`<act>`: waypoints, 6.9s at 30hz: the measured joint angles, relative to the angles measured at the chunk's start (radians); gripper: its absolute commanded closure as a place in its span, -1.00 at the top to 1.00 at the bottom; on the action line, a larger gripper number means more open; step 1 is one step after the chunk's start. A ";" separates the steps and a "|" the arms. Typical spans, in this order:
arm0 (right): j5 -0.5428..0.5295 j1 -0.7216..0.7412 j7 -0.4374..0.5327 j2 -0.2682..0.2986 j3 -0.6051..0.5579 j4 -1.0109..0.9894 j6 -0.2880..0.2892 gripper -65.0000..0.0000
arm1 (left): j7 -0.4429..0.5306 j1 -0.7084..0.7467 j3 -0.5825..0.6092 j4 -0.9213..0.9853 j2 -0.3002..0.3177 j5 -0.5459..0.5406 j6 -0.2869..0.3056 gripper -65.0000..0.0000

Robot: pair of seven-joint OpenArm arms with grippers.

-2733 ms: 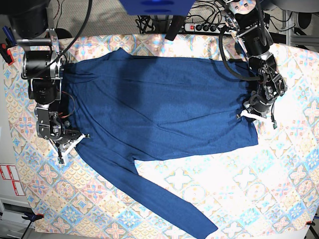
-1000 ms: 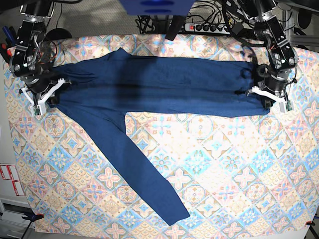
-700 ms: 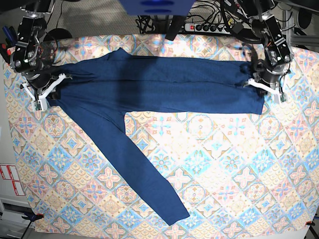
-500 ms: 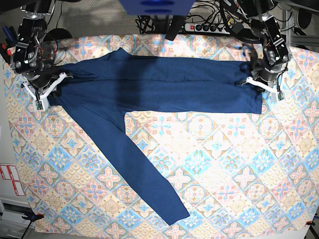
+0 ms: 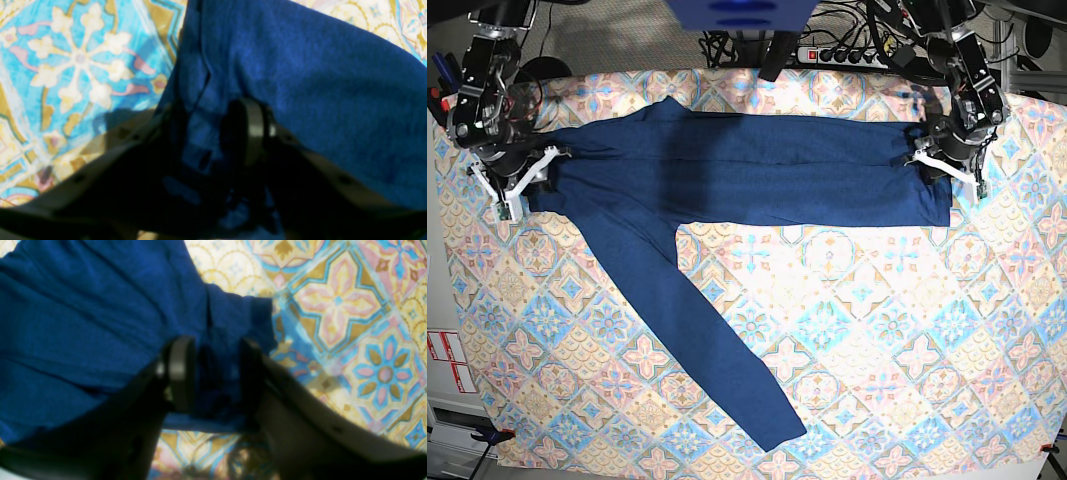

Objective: Fold the T-shirt properly
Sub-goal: 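Hold the gripped edges and pull them taut with both grippers, then grasp the extended sleeve near its shoulder with the right gripper, then lift the sleeve with the right gripper and fold it across the shirt body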

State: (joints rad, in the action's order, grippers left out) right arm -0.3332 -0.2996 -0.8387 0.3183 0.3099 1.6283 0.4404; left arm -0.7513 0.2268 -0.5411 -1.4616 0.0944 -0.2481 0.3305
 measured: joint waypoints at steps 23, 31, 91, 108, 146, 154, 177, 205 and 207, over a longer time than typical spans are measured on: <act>-0.001 0.200 -0.004 -0.055 -0.105 0.002 0.001 -0.31 | -0.020 0.005 -0.131 -0.095 -0.010 -0.310 -0.010 0.10; 0.006 0.239 -0.011 -0.049 -0.156 -0.008 -0.006 -0.31 | -0.020 0.006 -0.131 -0.095 -0.010 -0.365 -0.011 0.09; 0.007 0.403 -0.003 -0.077 -0.343 -0.183 -0.006 -0.31 | -0.019 -0.019 -0.158 -0.095 -0.011 -0.409 -0.012 0.10; 0.016 0.569 0.005 -0.077 -0.492 -0.367 0.001 -0.30 | -0.027 -0.060 -0.161 -0.143 -0.010 -0.406 -0.019 0.50; 0.293 0.888 0.577 -0.148 -0.623 -1.203 -0.018 -0.29 | -0.022 -0.052 -0.126 -0.203 -0.061 -0.432 -0.018 0.50; 0.292 0.890 0.578 -0.146 -0.623 -1.211 -0.007 -0.65 | -0.023 -0.041 -0.126 -0.203 -0.064 -0.431 -0.018 0.50; 0.300 0.491 0.203 -0.138 -0.618 -0.301 0.004 -0.98 | -0.023 -0.038 -0.128 -0.203 -0.061 -0.426 -0.018 0.50; 0.297 0.034 0.063 -0.090 -0.906 0.243 0.001 -0.98 | -0.022 -0.046 -0.124 -0.125 -0.055 -0.423 -0.015 0.50; 0.301 0.035 0.045 -0.083 -0.921 0.209 0.001 -0.98 | -0.023 -0.046 -0.124 -0.125 -0.056 -0.423 -0.015 0.50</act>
State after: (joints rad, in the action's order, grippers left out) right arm -0.0319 -0.2646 -0.7937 0.2356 -0.6106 1.8374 0.4416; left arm -0.7742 0.1810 -0.6647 -1.5864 0.0383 -0.6712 0.3157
